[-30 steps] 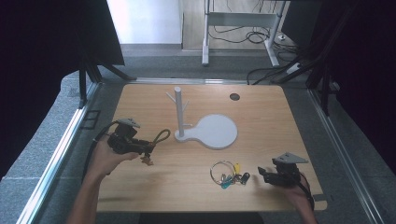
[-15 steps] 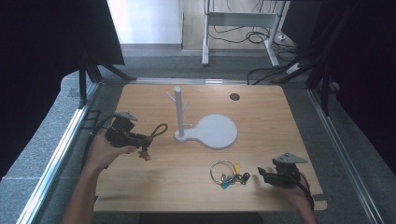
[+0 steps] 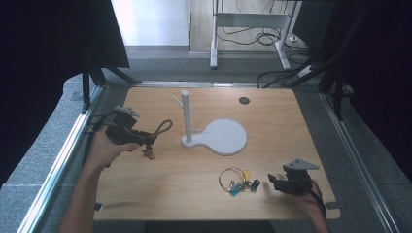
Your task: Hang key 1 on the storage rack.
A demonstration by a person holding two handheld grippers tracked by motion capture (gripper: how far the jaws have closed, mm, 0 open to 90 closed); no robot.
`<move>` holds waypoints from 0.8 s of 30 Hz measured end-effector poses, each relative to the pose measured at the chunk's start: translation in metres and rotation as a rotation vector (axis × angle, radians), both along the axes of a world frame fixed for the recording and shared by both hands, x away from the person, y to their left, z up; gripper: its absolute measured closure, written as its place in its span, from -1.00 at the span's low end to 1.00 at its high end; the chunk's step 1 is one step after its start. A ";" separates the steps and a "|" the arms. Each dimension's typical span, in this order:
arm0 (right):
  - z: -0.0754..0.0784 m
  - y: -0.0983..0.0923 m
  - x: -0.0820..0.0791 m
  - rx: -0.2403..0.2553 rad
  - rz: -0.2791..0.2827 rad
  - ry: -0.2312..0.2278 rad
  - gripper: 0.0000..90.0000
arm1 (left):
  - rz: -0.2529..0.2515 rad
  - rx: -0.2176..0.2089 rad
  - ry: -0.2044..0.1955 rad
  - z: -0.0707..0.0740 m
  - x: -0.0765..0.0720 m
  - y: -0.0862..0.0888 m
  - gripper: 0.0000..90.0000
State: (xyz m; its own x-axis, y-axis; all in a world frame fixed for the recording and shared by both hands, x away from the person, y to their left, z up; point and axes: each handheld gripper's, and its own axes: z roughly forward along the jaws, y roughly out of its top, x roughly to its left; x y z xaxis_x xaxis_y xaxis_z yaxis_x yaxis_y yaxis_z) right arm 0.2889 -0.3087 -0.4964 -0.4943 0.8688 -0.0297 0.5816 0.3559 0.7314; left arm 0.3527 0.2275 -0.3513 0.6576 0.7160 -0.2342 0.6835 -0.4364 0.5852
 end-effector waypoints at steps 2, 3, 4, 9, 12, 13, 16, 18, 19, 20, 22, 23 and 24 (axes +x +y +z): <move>0.000 0.000 0.000 -0.001 0.001 0.000 -0.37 | -0.003 0.002 0.000 0.001 0.001 0.000 0.49; 0.000 0.000 0.000 -0.004 0.001 -0.002 -0.37 | 0.003 0.001 -0.002 0.002 0.002 0.000 0.49; 0.000 0.000 0.000 -0.004 0.000 -0.002 -0.37 | 0.001 0.003 -0.002 0.004 0.003 0.001 0.49; 0.001 0.000 -0.001 -0.005 0.001 -0.011 -0.37 | 0.005 0.005 -0.007 0.008 0.007 0.001 0.49; 0.001 0.000 0.000 -0.006 0.002 -0.010 -0.36 | 0.003 0.002 -0.009 0.010 0.008 -0.001 0.49; 0.000 0.000 0.000 -0.009 0.004 -0.006 -0.36 | 0.000 0.006 -0.011 0.010 0.009 -0.001 0.49; 0.000 0.000 0.000 -0.008 0.003 0.001 -0.36 | -0.001 0.008 -0.008 0.010 0.011 -0.002 0.49; 0.000 0.000 0.000 -0.013 0.007 -0.002 -0.36 | 0.002 0.009 -0.006 0.010 0.012 -0.002 0.49; 0.000 0.001 0.000 -0.014 0.005 -0.005 -0.36 | 0.003 0.008 -0.006 0.010 0.013 -0.001 0.49; 0.000 0.001 0.000 -0.014 0.004 -0.009 -0.36 | 0.003 0.008 -0.006 0.010 0.013 -0.001 0.49; 0.000 0.002 0.000 -0.014 0.007 -0.010 -0.36 | 0.008 0.009 -0.002 0.010 0.015 -0.001 0.49; 0.000 0.002 0.000 -0.015 0.007 -0.008 -0.36 | 0.011 0.007 0.000 0.009 0.016 0.000 0.49; 0.000 0.002 0.000 -0.015 0.006 -0.007 -0.36 | 0.011 0.003 0.002 0.009 0.017 -0.001 0.49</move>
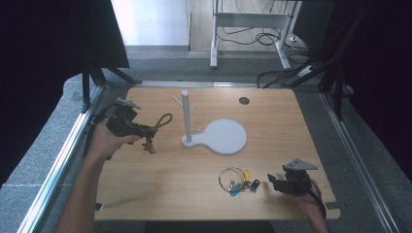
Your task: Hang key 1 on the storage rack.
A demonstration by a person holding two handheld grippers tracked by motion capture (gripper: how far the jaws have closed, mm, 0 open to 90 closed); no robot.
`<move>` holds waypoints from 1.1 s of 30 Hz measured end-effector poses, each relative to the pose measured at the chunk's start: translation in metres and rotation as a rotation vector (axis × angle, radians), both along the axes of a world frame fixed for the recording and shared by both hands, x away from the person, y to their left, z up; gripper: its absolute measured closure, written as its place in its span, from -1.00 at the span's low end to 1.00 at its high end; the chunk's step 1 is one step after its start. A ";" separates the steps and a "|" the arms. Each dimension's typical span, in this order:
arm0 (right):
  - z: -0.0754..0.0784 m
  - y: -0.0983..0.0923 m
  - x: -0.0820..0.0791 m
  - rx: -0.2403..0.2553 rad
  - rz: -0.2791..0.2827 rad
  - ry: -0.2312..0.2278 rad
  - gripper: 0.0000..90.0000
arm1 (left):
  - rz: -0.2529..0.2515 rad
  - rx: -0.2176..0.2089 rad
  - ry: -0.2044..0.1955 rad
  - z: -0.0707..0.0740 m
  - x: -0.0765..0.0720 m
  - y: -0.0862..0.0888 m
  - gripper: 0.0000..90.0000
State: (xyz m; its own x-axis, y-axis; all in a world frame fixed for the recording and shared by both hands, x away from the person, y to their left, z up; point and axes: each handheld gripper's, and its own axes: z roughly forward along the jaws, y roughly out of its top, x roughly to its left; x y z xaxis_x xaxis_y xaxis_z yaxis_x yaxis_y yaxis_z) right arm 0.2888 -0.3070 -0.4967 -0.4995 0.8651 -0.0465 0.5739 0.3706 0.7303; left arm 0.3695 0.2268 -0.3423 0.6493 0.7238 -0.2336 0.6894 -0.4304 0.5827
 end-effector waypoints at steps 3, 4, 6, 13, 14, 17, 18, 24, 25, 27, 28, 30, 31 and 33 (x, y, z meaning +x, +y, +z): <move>-0.001 0.000 0.000 -0.002 0.001 0.005 -0.36 | 0.000 -0.001 0.002 0.000 0.003 0.000 0.49; -0.001 0.000 0.000 -0.002 0.001 0.005 -0.36 | 0.000 -0.001 0.002 0.000 0.003 0.000 0.49; -0.001 0.000 0.000 -0.003 0.001 0.006 -0.36 | 0.008 -0.004 0.002 0.001 0.006 0.000 0.49; -0.001 -0.001 0.000 -0.002 0.000 0.006 -0.36 | 0.013 -0.001 0.002 0.006 0.013 -0.001 0.49; -0.001 -0.001 0.000 -0.002 0.000 0.006 -0.36 | 0.013 -0.002 0.002 0.006 0.013 -0.001 0.49; -0.001 -0.001 0.000 -0.002 0.001 0.007 -0.36 | 0.016 0.001 0.003 0.008 0.017 -0.002 0.49; -0.001 -0.001 0.000 -0.002 0.002 0.007 -0.36 | 0.015 0.007 0.004 0.008 0.019 -0.003 0.49; -0.001 -0.001 0.000 -0.003 0.000 0.001 -0.35 | 0.008 0.003 -0.002 0.010 0.023 -0.004 0.49; -0.001 -0.001 0.000 -0.002 0.001 -0.001 -0.35 | 0.010 -0.001 -0.004 0.012 0.025 -0.004 0.49; -0.001 -0.001 0.000 -0.004 0.002 0.000 -0.35 | 0.010 -0.005 -0.006 0.013 0.026 -0.004 0.49; -0.002 -0.001 0.000 -0.004 0.000 0.000 -0.35 | 0.008 -0.003 -0.008 0.014 0.026 -0.004 0.49; -0.002 -0.001 0.000 -0.003 0.001 0.004 -0.35 | 0.007 -0.002 -0.008 0.015 0.027 -0.004 0.49; -0.002 -0.001 0.001 -0.003 0.001 0.007 -0.35 | 0.011 -0.004 -0.010 0.016 0.027 -0.004 0.49; -0.002 0.000 0.001 -0.003 0.000 0.007 -0.35 | 0.016 0.002 -0.017 0.018 0.028 -0.004 0.49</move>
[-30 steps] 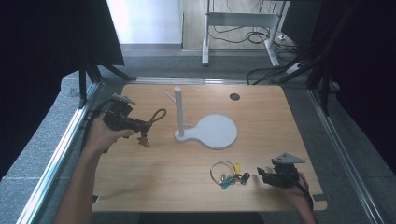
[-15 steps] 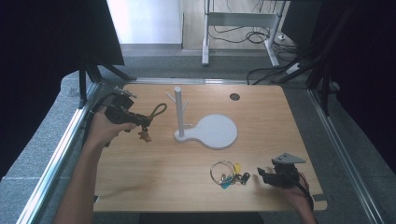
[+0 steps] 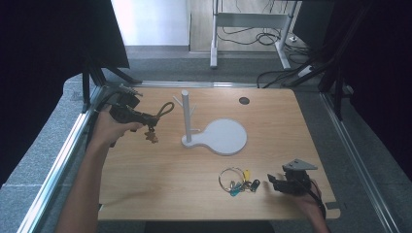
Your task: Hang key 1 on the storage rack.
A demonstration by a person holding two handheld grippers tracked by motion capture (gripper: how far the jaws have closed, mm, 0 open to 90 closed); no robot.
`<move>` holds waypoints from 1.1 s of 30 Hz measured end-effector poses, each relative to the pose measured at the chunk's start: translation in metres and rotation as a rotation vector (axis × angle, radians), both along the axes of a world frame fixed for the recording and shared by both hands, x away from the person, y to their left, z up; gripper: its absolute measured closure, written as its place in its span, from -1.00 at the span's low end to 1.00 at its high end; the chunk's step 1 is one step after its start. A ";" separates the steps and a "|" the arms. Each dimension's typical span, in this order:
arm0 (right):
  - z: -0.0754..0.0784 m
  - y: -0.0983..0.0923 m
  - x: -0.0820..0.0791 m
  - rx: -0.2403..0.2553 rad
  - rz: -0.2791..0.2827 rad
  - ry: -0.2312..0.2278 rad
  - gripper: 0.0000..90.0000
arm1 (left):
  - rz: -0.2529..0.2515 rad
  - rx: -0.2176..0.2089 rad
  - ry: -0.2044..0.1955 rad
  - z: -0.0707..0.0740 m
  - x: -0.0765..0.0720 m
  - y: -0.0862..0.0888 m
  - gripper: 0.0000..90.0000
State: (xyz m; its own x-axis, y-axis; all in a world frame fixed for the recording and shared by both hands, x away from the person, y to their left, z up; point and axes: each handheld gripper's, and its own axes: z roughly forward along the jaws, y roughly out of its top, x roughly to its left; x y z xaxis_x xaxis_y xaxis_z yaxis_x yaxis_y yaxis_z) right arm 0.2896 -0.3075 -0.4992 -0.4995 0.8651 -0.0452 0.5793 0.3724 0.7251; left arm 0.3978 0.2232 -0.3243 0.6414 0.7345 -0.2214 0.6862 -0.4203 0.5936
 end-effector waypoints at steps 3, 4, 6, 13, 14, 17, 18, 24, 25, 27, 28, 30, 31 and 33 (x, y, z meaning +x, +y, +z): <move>0.000 0.000 0.000 -0.002 0.003 0.002 -0.35 | 0.004 -0.003 -0.002 0.001 0.001 0.000 0.49; 0.000 0.000 0.000 -0.001 0.001 0.001 -0.35 | 0.004 -0.003 -0.003 0.002 0.002 0.000 0.49; 0.000 0.000 0.000 -0.002 -0.001 -0.001 -0.35 | 0.003 0.000 -0.004 0.003 0.004 -0.001 0.49; 0.000 0.000 0.000 -0.001 -0.002 0.000 -0.35 | 0.001 -0.012 0.001 0.005 0.008 0.000 0.49; -0.001 0.000 0.000 -0.001 -0.003 0.000 -0.35 | 0.000 -0.012 0.004 0.005 0.010 0.001 0.49; -0.001 0.000 0.000 -0.001 -0.003 0.002 -0.35 | -0.001 -0.013 0.006 0.006 0.013 0.002 0.49; -0.001 0.000 0.000 -0.001 -0.003 0.002 -0.35 | -0.001 -0.012 0.004 0.006 0.014 0.002 0.49; -0.002 -0.001 0.000 -0.006 0.002 0.004 -0.34 | -0.005 -0.024 0.001 0.008 0.020 0.001 0.49; -0.002 -0.001 0.000 -0.006 0.002 0.004 -0.34 | -0.005 -0.024 0.001 0.008 0.020 0.001 0.49; -0.002 -0.001 0.000 -0.008 0.004 0.002 -0.34 | -0.004 -0.025 0.004 0.008 0.023 0.001 0.49; -0.002 0.000 0.000 -0.007 0.004 0.004 -0.34 | 0.000 -0.027 0.005 0.008 0.023 0.000 0.49; -0.002 0.000 0.000 -0.009 0.004 0.003 -0.34 | -0.004 -0.029 0.009 0.008 0.025 0.000 0.49; -0.002 0.000 0.000 -0.009 0.003 0.003 -0.34 | -0.002 -0.033 0.009 0.008 0.027 0.000 0.49; -0.002 0.000 0.000 -0.009 0.003 0.004 -0.34 | -0.002 -0.035 0.012 0.008 0.027 0.000 0.49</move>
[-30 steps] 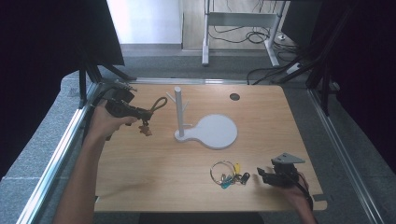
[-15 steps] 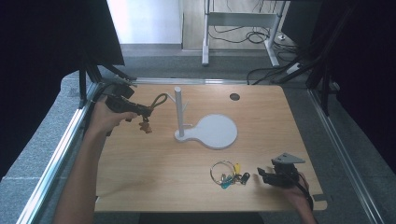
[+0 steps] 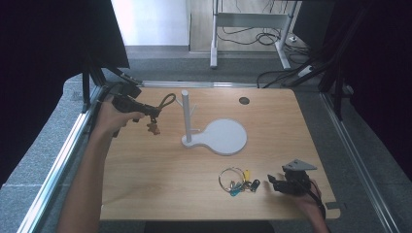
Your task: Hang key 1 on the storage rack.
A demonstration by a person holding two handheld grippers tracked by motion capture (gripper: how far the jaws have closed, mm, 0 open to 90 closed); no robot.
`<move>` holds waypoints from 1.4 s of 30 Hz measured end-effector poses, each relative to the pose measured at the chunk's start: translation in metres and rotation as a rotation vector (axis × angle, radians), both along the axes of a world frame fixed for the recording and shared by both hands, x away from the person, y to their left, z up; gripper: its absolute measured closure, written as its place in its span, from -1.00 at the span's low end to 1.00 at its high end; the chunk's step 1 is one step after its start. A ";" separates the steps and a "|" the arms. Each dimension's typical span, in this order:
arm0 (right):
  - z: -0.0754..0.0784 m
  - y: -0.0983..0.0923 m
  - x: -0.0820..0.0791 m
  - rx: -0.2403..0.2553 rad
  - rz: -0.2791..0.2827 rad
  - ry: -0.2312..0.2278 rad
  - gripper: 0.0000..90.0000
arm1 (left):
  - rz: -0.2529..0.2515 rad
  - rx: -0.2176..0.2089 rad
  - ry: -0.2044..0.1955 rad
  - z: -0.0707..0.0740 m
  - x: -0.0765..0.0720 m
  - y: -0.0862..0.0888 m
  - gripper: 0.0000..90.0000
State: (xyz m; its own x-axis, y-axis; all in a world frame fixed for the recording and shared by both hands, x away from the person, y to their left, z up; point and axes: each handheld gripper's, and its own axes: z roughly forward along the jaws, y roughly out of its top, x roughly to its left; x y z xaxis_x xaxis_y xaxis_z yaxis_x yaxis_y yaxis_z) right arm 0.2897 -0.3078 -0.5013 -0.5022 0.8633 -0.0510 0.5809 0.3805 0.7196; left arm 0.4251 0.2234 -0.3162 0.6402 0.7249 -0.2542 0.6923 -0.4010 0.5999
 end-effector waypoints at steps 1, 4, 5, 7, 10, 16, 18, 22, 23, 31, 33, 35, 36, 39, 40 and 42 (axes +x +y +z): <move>0.000 0.000 0.000 0.001 -0.003 -0.003 -0.34 | 0.003 -0.007 0.004 -0.001 0.002 0.000 0.49; 0.000 0.000 0.000 0.001 -0.003 -0.005 -0.34 | 0.007 -0.004 0.003 -0.002 0.004 0.000 0.49; 0.001 0.000 0.000 0.002 -0.003 -0.003 -0.34 | 0.010 -0.009 0.003 -0.003 0.006 -0.001 0.49; 0.001 -0.001 0.000 0.001 -0.004 -0.003 -0.34 | 0.010 -0.012 0.002 -0.004 0.006 -0.001 0.49; 0.000 -0.001 0.000 -0.001 -0.002 -0.004 -0.34 | 0.006 -0.021 0.010 -0.005 0.009 -0.003 0.49; 0.001 -0.001 -0.001 0.001 -0.006 -0.002 -0.34 | -0.012 0.000 0.024 -0.011 0.012 -0.008 0.49; 0.001 -0.002 -0.001 0.001 -0.006 -0.001 -0.34 | -0.011 -0.006 0.026 -0.012 0.013 -0.010 0.49; 0.001 -0.002 -0.001 0.000 -0.006 -0.002 -0.34 | -0.030 -0.006 0.037 -0.016 0.015 -0.015 0.49; 0.001 -0.002 -0.001 0.000 -0.007 -0.002 -0.34 | -0.030 -0.006 0.037 -0.016 0.015 -0.015 0.49; 0.001 -0.002 -0.001 -0.002 -0.006 -0.002 -0.34 | -0.038 -0.022 0.051 -0.026 0.016 -0.017 0.49; 0.000 -0.002 -0.001 -0.004 -0.007 -0.002 -0.34 | -0.038 -0.023 0.054 -0.029 0.016 -0.017 0.49; 0.000 -0.002 -0.001 -0.006 -0.007 -0.002 -0.34 | -0.038 -0.026 0.057 -0.033 0.016 -0.018 0.49; 0.000 -0.002 -0.001 -0.007 -0.007 -0.002 -0.34 | -0.038 -0.026 0.057 -0.033 0.016 -0.018 0.49; 0.000 -0.002 -0.001 -0.007 -0.007 0.000 -0.34 | -0.047 -0.027 0.060 -0.039 0.016 -0.021 0.48; 0.000 -0.002 -0.001 -0.007 -0.006 0.000 -0.34 | -0.045 -0.031 0.062 -0.041 0.016 -0.022 0.48; 0.000 -0.001 -0.001 -0.008 -0.006 0.000 -0.34 | -0.049 -0.032 0.064 -0.043 0.016 -0.025 0.48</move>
State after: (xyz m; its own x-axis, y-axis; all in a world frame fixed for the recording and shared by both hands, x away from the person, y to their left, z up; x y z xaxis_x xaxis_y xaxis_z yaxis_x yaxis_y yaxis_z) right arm 0.2891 -0.3092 -0.5016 -0.4973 0.8657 -0.0578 0.5832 0.3829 0.7165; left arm 0.4408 0.1988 -0.3594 0.6562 0.6843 -0.3181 0.7098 -0.4165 0.5681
